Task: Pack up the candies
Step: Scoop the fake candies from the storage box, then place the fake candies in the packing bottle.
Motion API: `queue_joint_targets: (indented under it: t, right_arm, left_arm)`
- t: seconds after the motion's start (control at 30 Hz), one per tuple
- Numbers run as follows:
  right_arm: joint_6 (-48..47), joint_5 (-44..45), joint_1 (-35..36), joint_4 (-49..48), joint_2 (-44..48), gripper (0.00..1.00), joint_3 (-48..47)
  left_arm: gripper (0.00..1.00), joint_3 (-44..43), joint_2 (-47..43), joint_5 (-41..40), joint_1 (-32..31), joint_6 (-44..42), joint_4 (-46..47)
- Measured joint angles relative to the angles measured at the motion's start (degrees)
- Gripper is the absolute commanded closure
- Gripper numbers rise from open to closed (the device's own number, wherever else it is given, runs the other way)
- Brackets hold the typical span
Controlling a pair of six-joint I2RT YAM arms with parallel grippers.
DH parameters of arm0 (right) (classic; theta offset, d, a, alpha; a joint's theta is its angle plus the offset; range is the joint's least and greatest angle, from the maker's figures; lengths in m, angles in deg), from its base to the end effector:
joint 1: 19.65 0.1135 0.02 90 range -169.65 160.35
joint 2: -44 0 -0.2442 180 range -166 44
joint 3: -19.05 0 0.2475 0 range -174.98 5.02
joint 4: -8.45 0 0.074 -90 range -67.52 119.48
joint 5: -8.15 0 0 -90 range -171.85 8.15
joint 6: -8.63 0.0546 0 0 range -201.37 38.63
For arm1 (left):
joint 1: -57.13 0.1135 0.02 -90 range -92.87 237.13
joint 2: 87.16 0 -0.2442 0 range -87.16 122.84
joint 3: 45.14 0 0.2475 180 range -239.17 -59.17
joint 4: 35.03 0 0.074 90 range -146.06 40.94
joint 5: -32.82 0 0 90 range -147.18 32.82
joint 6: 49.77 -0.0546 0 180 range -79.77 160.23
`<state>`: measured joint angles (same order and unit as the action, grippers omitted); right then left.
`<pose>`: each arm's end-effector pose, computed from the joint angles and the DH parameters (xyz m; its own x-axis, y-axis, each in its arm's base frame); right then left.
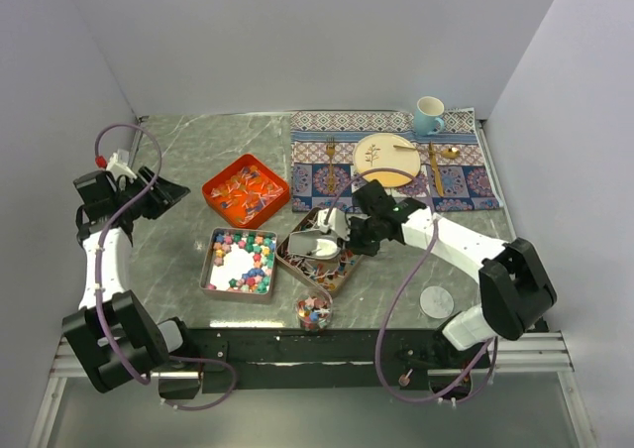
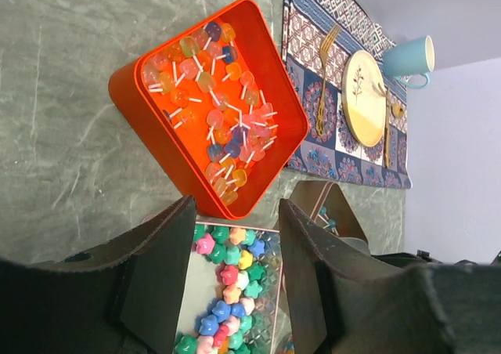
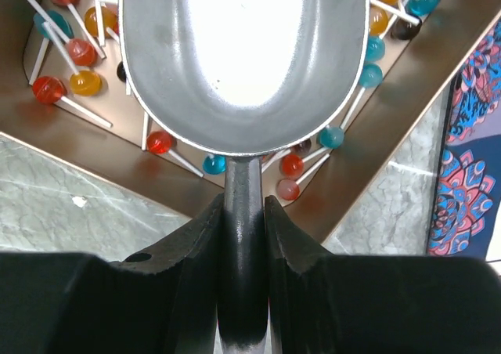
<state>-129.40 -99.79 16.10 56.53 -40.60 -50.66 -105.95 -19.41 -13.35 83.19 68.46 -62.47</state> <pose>0.2283 0.1851 0.1808 0.0143 -0.8613 -0.5079 -0.9852 0.0747 -0.1544 0.2563 0.0832 0.2456 -0.5399 -0.6439 -0.5422 -0.0668 0.6749 -0.7349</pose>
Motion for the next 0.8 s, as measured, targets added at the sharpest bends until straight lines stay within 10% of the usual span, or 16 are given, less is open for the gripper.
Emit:
queue_joint_targets:
  t: [0.47, 0.8]
  right_arm:
    - [-7.3, 0.0, -2.7, 5.8, 18.1, 1.0, 0.7]
    - [-20.7, 12.3, 11.2, 21.0, 31.7, 1.0, -0.2]
  left_arm:
    - [0.47, -0.1, -0.1, 1.4, 1.2, 0.7, 1.5]
    - [0.47, 1.8, -3.1, 1.4, 1.3, 5.6, 4.8]
